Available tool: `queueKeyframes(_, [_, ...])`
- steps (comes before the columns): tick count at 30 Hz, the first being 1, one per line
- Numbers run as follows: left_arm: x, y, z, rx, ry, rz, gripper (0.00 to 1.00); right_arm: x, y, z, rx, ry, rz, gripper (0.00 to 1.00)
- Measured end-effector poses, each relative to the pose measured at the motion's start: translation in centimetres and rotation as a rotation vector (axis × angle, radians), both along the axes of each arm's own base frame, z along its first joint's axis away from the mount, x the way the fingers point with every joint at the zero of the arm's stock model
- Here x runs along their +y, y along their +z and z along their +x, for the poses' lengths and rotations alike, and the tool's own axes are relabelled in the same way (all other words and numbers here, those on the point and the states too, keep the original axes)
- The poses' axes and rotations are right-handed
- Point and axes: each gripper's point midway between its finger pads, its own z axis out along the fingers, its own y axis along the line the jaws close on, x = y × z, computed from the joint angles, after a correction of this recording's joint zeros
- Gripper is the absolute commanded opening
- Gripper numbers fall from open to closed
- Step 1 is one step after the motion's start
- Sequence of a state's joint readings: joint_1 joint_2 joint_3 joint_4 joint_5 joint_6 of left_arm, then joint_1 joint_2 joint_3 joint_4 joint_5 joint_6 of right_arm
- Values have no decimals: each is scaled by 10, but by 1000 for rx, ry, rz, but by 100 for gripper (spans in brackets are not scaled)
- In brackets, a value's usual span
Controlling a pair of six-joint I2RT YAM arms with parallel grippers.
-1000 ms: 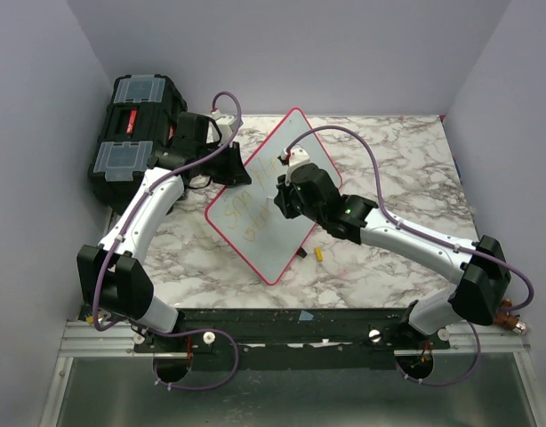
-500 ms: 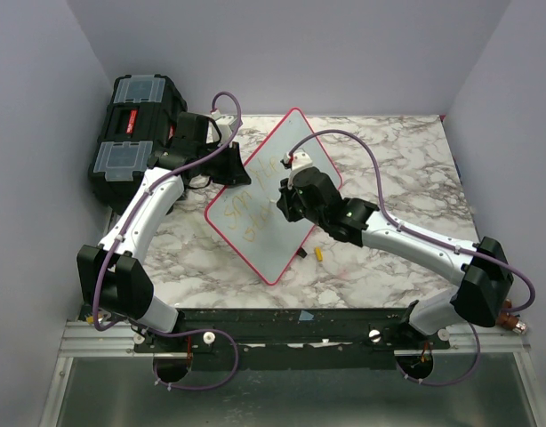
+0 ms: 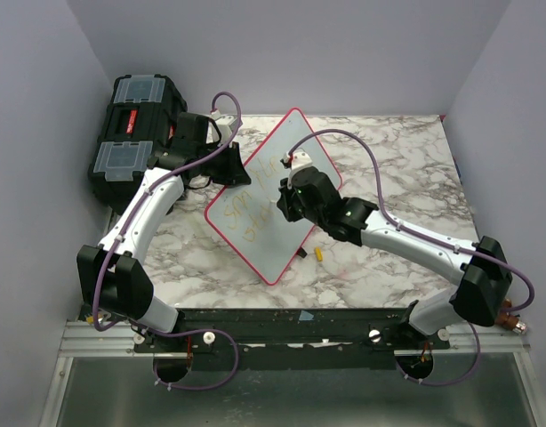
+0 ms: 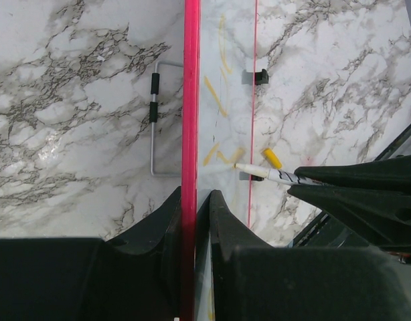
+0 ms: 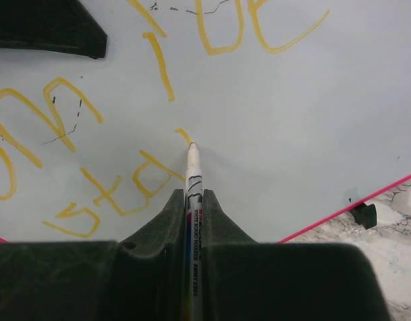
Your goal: Write a sentence on the whiteboard
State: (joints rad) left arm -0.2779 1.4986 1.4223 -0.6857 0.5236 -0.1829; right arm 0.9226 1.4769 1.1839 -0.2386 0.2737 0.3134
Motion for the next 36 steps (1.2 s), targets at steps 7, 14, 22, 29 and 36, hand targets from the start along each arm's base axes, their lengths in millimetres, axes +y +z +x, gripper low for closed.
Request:
queueKeyframes(7, [0, 0, 0, -1, 1, 0, 0, -1, 3, 6, -8, -16, -23, 1])
queueKeyframes(14, [0, 0, 0, -1, 1, 0, 0, 1, 10, 16, -27, -29, -36, 1])
queueKeyframes(22, [0, 0, 0, -1, 0, -1, 0, 1, 13, 19, -40, -24, -44, 1])
queueKeyframes(29, [0, 0, 0, -1, 1, 0, 0, 1, 11, 18, -38, -13, -41, 1])
queueKeyframes(36, [0, 0, 0, 0, 1, 0, 0, -3, 0, 8, -11, 5, -41, 1])
